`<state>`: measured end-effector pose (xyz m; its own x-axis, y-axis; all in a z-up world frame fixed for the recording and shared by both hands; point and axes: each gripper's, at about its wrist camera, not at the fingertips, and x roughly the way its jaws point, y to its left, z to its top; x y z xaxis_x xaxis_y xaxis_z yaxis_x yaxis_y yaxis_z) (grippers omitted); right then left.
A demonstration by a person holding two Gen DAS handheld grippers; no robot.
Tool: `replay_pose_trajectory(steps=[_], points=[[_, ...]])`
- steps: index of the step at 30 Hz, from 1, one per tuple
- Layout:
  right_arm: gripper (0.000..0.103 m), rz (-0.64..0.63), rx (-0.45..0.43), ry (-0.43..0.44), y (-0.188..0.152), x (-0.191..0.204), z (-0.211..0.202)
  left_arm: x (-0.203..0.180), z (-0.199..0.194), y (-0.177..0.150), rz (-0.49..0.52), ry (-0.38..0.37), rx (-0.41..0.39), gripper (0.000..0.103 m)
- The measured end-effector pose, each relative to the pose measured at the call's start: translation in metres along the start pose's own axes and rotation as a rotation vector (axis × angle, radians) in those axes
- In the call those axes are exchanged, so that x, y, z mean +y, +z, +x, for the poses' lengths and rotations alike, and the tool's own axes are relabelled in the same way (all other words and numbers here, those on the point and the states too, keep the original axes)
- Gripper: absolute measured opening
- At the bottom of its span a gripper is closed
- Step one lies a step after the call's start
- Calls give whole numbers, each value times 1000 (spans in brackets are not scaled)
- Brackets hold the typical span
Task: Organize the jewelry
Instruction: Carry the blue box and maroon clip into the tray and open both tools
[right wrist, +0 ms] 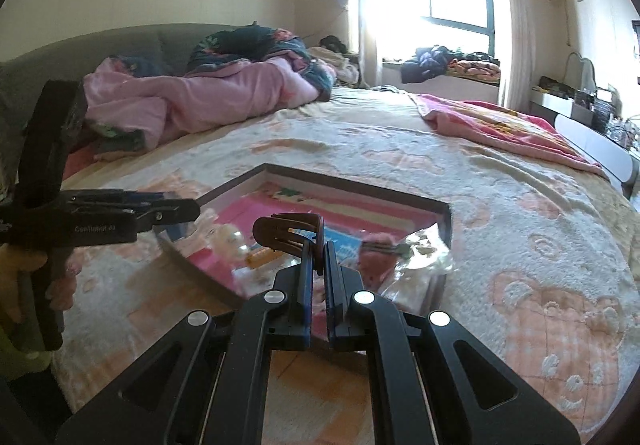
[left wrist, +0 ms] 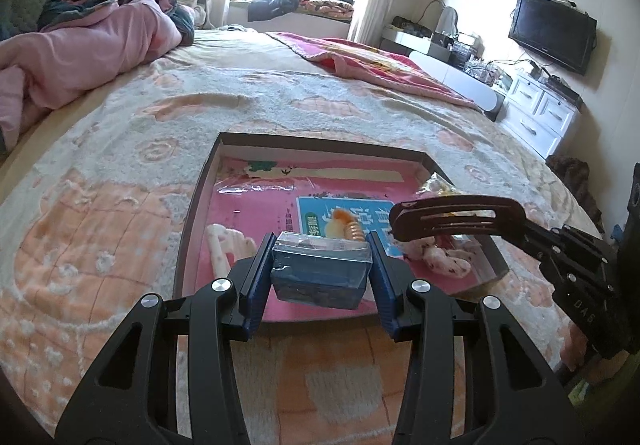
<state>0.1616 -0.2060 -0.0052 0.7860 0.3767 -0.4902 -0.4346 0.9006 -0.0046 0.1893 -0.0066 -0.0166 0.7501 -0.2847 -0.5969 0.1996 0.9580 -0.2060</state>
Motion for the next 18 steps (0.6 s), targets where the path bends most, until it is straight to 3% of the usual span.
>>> replay_pose_trajectory(steps=[18], points=[[5,85,56,-135,0,-22,52,7,37,5,-1,20,16,36]])
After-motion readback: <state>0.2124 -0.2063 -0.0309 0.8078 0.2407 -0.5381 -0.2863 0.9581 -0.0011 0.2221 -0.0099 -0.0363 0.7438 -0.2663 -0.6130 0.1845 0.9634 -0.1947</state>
